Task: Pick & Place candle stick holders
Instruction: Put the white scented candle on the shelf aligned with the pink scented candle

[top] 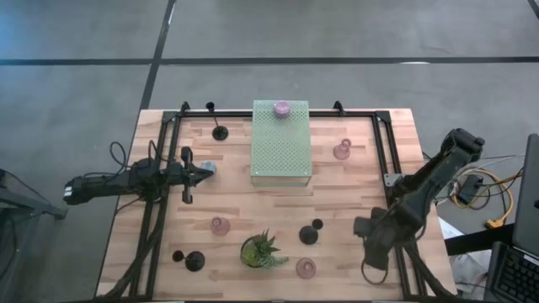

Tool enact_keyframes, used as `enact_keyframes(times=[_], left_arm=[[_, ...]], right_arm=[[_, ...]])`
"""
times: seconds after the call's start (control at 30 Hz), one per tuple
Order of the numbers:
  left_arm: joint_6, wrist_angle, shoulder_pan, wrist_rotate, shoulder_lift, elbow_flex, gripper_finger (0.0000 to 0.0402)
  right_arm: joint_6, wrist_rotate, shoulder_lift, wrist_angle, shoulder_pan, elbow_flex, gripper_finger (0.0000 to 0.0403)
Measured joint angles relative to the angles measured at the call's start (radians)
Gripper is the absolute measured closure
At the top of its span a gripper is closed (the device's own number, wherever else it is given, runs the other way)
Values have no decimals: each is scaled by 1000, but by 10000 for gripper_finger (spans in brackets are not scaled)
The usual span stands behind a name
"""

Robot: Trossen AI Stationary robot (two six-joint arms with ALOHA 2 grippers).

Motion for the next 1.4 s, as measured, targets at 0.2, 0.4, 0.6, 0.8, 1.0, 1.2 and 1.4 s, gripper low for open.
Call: enact_keyframes(times=[0.2,0.4,0.6,0.8,1.0,1.2,1.4], left_arm=[[0,0,0,0,0,0,383],[0,0,0,0,0,0,383],[0,0,0,0,0,0,383],[0,0,0,0,0,0,383],[0,0,0,0,0,0,383],[0,0,0,0,0,0,383],[0,0,0,0,0,0,383]], right_arm=[[-14,-73,-93,-26,-109,5,116],[-138,-74,-103,-181,-220,106,116],[-321,-16,-48,-360,-352,264,116],[-487,44,32,-462,-492,420,116],[-615,65,137,-503,-628,572,116],[-679,65,293,-514,-749,752,116],[-740,65,494,-517,-848,974,116]])
